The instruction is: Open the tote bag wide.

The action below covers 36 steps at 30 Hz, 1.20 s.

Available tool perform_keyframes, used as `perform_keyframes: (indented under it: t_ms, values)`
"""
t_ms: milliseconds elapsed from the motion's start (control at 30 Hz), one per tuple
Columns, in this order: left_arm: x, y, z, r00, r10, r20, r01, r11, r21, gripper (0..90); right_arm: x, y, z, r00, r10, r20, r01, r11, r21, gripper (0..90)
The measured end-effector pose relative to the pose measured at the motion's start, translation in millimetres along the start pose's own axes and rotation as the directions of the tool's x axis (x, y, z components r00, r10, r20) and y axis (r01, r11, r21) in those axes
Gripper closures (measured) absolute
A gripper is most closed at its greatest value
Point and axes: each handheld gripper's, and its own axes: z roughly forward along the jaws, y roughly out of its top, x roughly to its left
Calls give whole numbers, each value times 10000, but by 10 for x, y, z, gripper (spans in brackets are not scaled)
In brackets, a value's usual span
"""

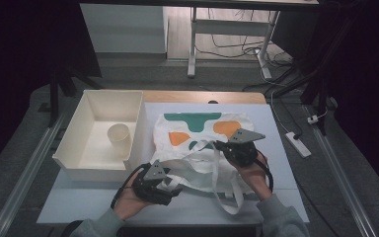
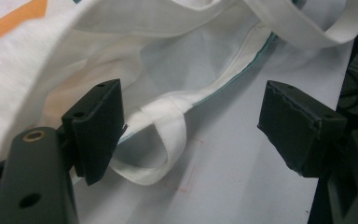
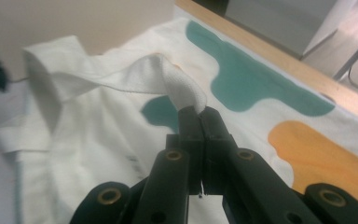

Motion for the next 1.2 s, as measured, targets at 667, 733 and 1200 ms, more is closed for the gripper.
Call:
perform_keyframes:
  t_ms: [667, 733, 1200]
  values:
    - [3, -18, 51, 9997, 195, 171, -195, 9998, 17, 223, -217, -326, 498, 9965, 770, -319, -729, 9908, 1144, 834]
    - [13, -23, 51, 9996, 175, 212, -175, 9998, 17, 223, -218, -328, 479, 9970, 742, -199, -718, 9924, 1004, 779]
    - [62, -73, 44, 10000, 11, -12, -11, 10000, -30, 226, -15, -36, -220, 9956, 934, -66, -936, 9944, -494, 464]
